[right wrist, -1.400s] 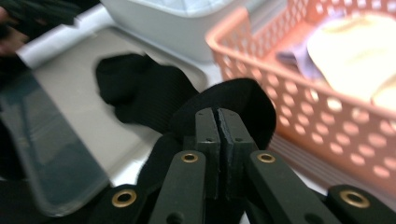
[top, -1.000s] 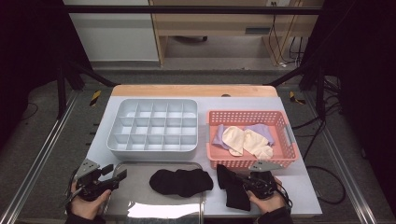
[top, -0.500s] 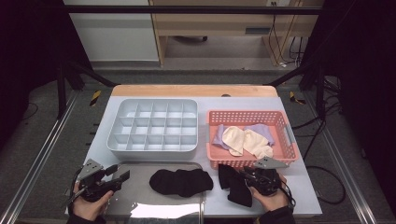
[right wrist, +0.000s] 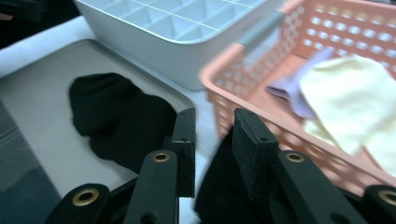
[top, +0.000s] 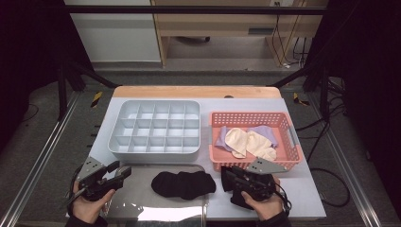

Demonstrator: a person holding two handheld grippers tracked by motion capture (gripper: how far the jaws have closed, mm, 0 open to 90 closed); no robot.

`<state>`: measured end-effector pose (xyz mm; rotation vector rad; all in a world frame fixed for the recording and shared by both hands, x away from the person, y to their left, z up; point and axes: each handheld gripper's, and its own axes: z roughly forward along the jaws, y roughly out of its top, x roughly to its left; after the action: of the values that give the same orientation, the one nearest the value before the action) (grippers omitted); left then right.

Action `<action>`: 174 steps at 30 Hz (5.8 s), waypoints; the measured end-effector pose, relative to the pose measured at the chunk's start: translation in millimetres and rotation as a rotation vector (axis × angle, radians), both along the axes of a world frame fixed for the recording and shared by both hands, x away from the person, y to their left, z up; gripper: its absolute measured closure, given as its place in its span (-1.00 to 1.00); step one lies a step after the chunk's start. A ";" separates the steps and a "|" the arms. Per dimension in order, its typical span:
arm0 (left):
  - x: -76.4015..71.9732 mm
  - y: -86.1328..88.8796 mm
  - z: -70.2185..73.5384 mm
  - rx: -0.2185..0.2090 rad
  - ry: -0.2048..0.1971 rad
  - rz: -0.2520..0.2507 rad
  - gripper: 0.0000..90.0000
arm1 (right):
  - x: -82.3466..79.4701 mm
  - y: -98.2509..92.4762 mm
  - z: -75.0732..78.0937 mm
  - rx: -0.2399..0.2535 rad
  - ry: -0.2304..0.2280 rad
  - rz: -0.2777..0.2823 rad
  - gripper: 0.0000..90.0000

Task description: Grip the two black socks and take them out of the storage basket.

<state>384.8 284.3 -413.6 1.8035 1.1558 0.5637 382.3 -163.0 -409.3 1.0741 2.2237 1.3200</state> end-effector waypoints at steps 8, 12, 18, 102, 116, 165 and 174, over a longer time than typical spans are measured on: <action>-9.8 -35.3 12.5 -0.002 0.002 -0.063 -0.06 | 3.6 31.5 -15.9 -0.007 0.050 0.025 0.56; -6.9 -48.1 -8.2 0.008 0.047 -0.051 -0.01 | 8.8 37.5 -33.5 -0.015 0.096 0.019 0.59; 2.9 -56.9 -41.4 0.032 0.160 -0.045 0.10 | 15.7 45.0 -47.4 -0.034 0.128 0.007 0.58; -0.7 -47.8 -51.5 0.130 0.184 -0.127 0.46 | -5.6 37.4 -48.5 -0.072 0.173 0.054 0.65; 8.5 -52.6 -57.6 0.145 0.217 -0.116 0.89 | -17.4 107.8 -68.3 -0.068 0.198 0.233 0.49; 3.5 -33.0 -48.8 0.065 0.161 -0.053 0.24 | 9.8 -18.3 -45.4 -0.057 0.091 -0.103 0.55; 3.7 -33.1 -48.8 0.065 0.164 -0.058 0.28 | 6.7 -19.9 -36.5 -0.036 0.086 -0.073 0.96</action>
<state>388.5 251.2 -462.5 1.9619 1.2024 0.4307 389.0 -183.0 -445.8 1.2083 2.2370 1.2211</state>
